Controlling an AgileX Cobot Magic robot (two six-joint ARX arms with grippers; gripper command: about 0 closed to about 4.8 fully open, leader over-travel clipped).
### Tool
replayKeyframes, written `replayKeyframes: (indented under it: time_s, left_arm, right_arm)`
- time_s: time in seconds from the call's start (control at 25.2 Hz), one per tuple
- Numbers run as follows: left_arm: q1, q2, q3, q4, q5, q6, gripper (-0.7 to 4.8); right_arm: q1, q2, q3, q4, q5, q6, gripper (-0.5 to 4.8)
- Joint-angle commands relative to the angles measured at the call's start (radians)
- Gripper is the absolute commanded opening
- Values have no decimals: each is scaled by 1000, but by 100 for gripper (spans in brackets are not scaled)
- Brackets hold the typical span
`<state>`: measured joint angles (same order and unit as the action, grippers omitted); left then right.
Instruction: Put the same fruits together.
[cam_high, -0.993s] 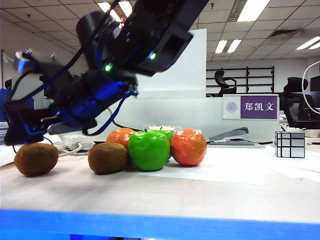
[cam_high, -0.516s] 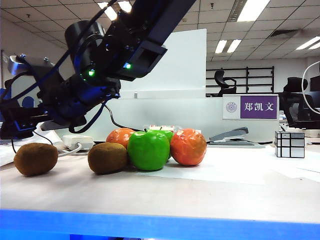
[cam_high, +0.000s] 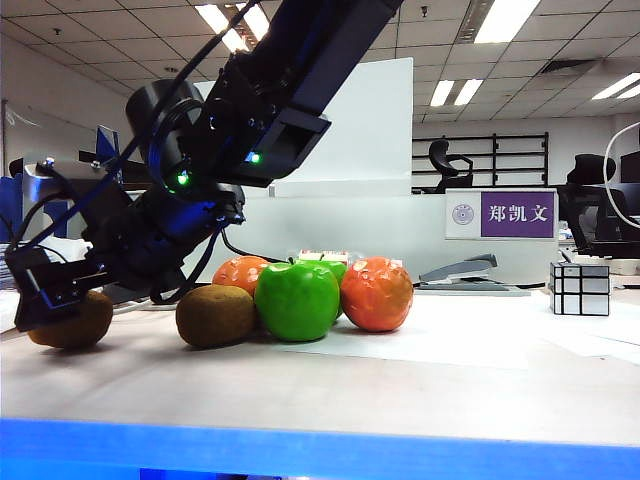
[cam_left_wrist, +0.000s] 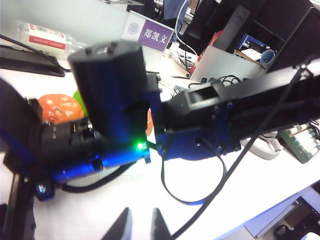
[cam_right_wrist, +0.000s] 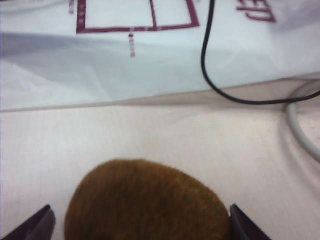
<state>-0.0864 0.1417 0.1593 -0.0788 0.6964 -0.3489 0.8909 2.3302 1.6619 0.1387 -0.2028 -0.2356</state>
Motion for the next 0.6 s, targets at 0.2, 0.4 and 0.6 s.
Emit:
replayKeyframes:
  time_s: [0.2, 0.4, 0.6]
  left_arm:
    - [0, 1, 4, 13, 6, 1, 62]
    - [0, 1, 4, 13, 6, 1, 62]
    - [0, 1, 4, 13, 6, 1, 62]
  right_arm:
    - [4, 0, 3, 6, 3, 4, 479]
    - [4, 0, 3, 6, 3, 4, 299]
    - [4, 0, 3, 5, 3, 4, 185]
